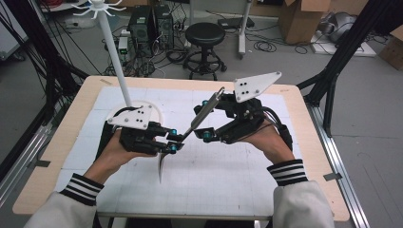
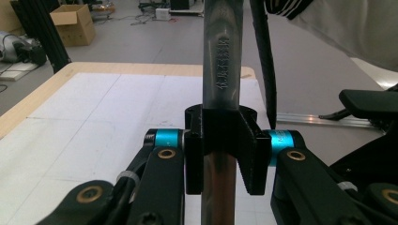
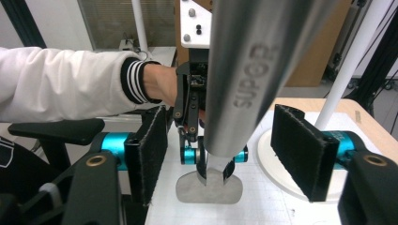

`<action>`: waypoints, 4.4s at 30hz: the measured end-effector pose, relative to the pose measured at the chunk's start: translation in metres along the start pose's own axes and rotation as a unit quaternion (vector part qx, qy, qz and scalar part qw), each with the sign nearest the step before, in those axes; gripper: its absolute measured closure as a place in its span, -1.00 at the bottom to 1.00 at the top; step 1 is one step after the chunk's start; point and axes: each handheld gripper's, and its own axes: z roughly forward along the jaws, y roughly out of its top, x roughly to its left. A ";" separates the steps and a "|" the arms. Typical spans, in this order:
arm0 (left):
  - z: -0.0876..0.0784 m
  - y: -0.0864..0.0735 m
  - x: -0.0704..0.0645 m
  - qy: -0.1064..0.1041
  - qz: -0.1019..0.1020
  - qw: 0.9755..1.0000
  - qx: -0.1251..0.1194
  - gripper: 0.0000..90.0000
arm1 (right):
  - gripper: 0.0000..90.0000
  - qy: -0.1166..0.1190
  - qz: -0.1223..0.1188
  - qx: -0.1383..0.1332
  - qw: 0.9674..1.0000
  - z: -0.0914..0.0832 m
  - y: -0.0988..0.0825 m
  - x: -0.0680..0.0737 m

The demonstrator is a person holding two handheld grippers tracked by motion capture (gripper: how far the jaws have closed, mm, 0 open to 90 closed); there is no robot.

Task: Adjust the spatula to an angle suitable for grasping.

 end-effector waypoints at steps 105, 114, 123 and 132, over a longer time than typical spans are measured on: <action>-0.083 -0.026 0.002 0.187 -0.066 0.980 0.027 -0.96 | 0.53 -0.140 0.058 0.045 0.987 -0.030 0.023 -0.055; -0.093 -0.031 0.002 0.197 -0.067 0.978 0.026 -0.96 | 0.53 -0.164 0.067 0.052 0.983 -0.032 0.024 -0.070; -0.099 -0.034 0.004 0.203 -0.070 0.976 0.026 -0.96 | 0.53 -0.200 0.083 0.045 0.975 -0.034 0.023 -0.082; -0.101 -0.037 0.007 0.202 -0.076 0.976 0.024 -0.96 | 0.53 -0.210 0.091 0.042 0.973 -0.032 0.022 -0.098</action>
